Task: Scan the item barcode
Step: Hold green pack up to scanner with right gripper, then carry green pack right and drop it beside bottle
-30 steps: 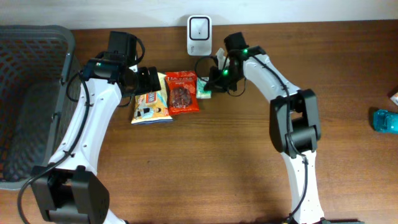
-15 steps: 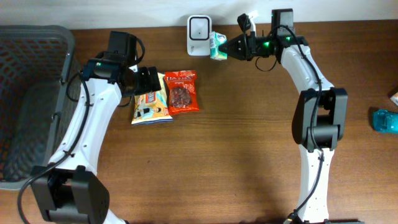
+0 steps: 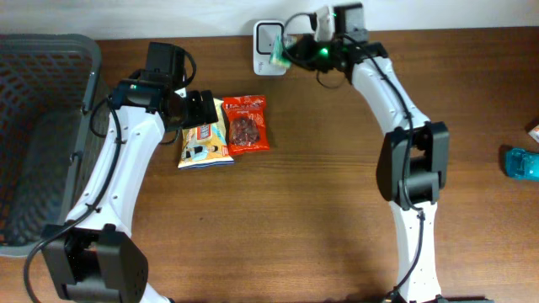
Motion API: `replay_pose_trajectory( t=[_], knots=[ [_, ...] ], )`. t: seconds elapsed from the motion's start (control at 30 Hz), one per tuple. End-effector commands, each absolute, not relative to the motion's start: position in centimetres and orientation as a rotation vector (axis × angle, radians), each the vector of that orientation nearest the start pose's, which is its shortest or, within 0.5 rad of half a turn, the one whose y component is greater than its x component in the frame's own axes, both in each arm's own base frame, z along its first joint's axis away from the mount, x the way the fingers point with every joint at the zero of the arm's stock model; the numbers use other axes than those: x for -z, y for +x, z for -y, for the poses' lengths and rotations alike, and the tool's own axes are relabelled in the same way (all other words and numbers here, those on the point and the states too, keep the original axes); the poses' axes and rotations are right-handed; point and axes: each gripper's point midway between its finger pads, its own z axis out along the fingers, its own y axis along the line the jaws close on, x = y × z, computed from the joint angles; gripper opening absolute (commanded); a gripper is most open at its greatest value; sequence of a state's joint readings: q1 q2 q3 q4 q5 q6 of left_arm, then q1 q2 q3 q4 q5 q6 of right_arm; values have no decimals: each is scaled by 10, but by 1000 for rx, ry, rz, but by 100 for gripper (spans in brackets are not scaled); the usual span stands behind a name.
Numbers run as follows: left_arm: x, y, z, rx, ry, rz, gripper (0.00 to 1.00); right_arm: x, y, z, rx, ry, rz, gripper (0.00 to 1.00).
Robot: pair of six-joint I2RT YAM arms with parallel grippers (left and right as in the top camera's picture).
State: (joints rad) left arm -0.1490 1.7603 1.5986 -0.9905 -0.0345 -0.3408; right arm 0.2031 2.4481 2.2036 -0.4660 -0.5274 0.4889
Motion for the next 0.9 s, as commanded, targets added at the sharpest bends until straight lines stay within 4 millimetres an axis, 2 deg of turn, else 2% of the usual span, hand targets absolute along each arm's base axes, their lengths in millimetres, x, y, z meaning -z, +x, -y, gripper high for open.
replay_pose_trajectory(
  t=[0.0,0.03,0.1,0.13,0.2,0.23,0.37,0.43,0.5,0.57,0.67,0.7,0.77,0.83,0.87],
  knots=[
    [-165,417,55,85,-290,-2717,99,-164,649,-174,-282,61,-2192,4],
    [-165,417,55,85,-290,-2717,99,-170,652,-175,-36,-53,-2132,4],
    [-165,417,55,85,-290,-2717,99,-180,650,-187,282,-274,-2042,4],
    [-165,417,55,84,-290,-2717,99,-182,650,-198,346,-379,-2006,4],
    [-165,417,55,85,-290,-2717,99,-171,651,-220,441,-598,-1947,4],
    [-165,417,55,85,-290,-2717,99,-167,651,-222,460,-637,-1941,4],
    [-165,417,55,85,-290,-2717,99,-162,651,-224,472,-658,-1943,4],
    [-165,417,55,85,-290,-2717,99,-163,651,-220,441,-552,-1965,4],
    [-165,417,55,84,-290,-2717,99,-173,652,-202,423,-345,-1982,4],
    [-165,417,55,85,-290,-2717,99,-189,653,-162,448,-103,-1983,4],
    [-165,417,55,84,-290,-2717,99,-190,648,-97,466,104,-2054,4],
    [-165,417,55,84,-290,-2717,99,-180,638,-44,499,246,-2124,4],
    [-165,417,55,84,-290,-2717,99,-164,621,20,559,410,-2204,4],
    [-165,417,55,84,-290,-2717,99,-145,592,91,650,573,-2296,4],
    [-165,417,55,85,-290,-2717,99,-135,572,134,689,678,-2342,4]
  ],
)
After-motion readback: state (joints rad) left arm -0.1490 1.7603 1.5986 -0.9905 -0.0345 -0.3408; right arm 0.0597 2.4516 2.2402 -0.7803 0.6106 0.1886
